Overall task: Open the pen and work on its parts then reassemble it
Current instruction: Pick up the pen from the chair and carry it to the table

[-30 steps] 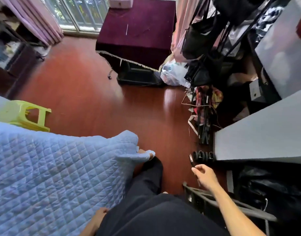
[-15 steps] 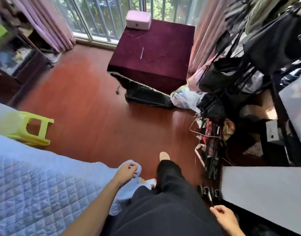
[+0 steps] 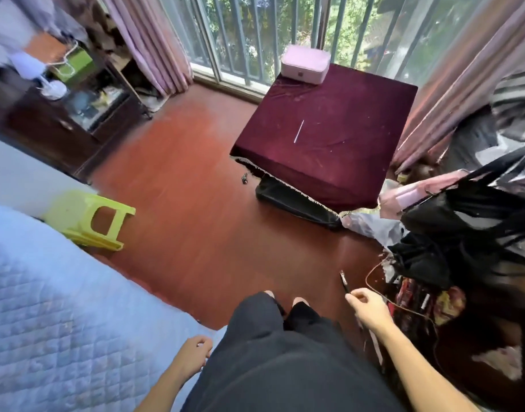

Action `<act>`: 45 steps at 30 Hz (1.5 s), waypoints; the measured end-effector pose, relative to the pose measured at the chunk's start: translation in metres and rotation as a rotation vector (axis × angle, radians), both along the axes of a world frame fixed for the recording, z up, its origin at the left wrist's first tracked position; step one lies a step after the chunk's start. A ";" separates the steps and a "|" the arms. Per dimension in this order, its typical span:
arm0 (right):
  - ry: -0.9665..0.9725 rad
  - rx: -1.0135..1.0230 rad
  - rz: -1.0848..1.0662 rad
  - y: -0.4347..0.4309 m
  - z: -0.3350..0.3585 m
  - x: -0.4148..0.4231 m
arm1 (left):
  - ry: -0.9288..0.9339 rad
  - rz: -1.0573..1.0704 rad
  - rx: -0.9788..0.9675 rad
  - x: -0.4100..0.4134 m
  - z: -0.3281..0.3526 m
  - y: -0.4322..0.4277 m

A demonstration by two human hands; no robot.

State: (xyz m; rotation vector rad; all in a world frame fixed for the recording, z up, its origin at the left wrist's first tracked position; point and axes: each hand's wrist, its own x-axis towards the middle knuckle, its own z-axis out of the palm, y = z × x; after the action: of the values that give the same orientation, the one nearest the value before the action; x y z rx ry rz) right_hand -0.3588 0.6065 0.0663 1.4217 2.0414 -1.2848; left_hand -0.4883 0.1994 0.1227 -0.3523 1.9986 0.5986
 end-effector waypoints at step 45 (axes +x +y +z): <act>-0.035 -0.139 -0.399 0.187 -0.018 -0.439 | -0.071 -0.361 0.045 -0.564 -0.043 0.352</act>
State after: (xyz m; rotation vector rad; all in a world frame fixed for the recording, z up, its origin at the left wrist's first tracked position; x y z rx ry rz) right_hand -0.7980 0.7939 0.0485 1.8298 1.6598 -1.5071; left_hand -1.0521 0.5513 0.0794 0.0169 1.9152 0.3952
